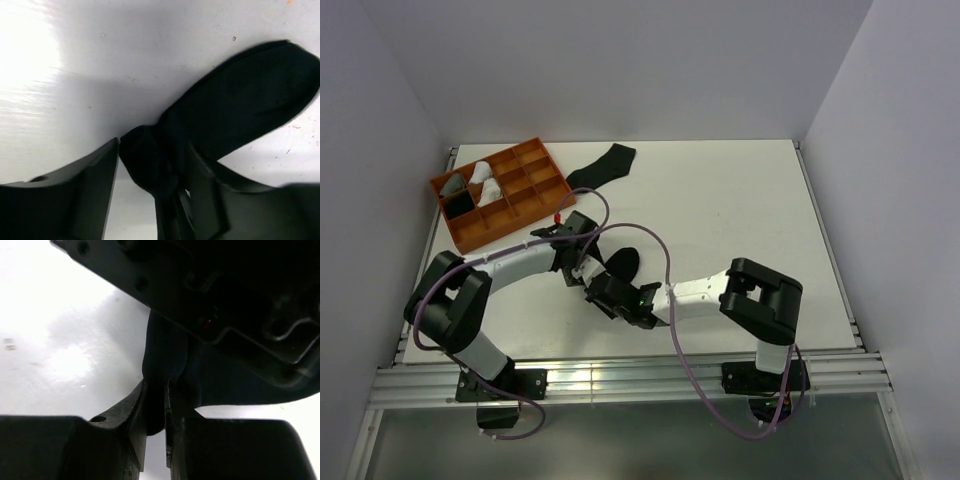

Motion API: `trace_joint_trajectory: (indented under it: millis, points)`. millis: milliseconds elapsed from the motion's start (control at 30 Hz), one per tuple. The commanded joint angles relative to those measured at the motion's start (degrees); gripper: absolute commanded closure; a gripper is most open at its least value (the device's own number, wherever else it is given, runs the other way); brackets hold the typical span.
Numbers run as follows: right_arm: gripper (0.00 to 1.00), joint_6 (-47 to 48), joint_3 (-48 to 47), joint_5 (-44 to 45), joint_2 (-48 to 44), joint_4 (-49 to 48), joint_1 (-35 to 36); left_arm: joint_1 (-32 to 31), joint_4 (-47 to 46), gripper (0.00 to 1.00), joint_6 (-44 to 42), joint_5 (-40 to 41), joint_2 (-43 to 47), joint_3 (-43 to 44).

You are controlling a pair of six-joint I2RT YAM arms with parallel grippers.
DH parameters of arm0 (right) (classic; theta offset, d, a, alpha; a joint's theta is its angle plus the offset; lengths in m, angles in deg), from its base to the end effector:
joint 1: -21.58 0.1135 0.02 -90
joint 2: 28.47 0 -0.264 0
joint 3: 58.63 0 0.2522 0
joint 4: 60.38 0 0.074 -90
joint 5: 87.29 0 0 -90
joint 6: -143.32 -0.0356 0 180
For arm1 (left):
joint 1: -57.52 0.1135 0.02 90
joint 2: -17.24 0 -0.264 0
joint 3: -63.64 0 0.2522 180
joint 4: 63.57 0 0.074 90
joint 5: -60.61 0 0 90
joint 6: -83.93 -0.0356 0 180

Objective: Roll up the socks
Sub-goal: Roll the sock at the center of the board.

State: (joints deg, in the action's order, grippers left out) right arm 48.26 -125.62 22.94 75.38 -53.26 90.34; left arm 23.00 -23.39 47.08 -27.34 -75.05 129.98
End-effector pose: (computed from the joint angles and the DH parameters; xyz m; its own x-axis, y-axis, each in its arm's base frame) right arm 0.1427 0.3332 0.1440 -0.3198 -0.5943 -0.7380 -0.7592 0.6267 -0.1757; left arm 0.2493 -0.1699 0.1667 -0.8955 -0.3547 -0.2689 -0.2704 0.9134 -0.3042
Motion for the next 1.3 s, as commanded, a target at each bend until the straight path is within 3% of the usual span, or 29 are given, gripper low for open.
trace_joint_trajectory:
  millis: [0, 100, 367, 633, 800, 1100, 1267]
  points:
    - [1.00, -5.04, 0.67, -15.28, -1.71, 3.03, -3.70, -0.72, -1.18, 0.35, 0.47, 1.12, 4.75, -0.98]
    - [1.00, -8.55, 0.94, -24.43, -2.86, 3.21, -7.22, 0.07, -1.89, 0.29, 2.13, 2.08, 7.29, -2.21]
    - [1.00, -14.53, 0.15, -44.54, -1.91, 2.77, -16.70, 4.11, -4.26, 0.28, 8.11, 3.40, 16.16, -9.59]
    - [1.00, -21.65, -0.64, -58.45, 3.45, -1.10, -22.52, 4.11, -12.17, 0.28, 14.61, -0.45, 22.50, -19.87]
    - [1.00, -26.74, 0.06, -62.33, 6.45, -5.05, -24.63, 3.50, -17.44, 0.32, 16.99, -1.52, 23.12, -23.22]
    - [1.00, -30.88, -0.29, -64.61, 8.91, -6.20, -26.65, 2.53, -20.09, 0.38, 18.75, -0.91, 19.52, -24.89]
    - [1.00, -31.50, -0.82, -65.32, 9.70, -5.77, -27.18, 2.53, -19.38, 0.46, 19.01, 0.68, 16.97, -24.80]
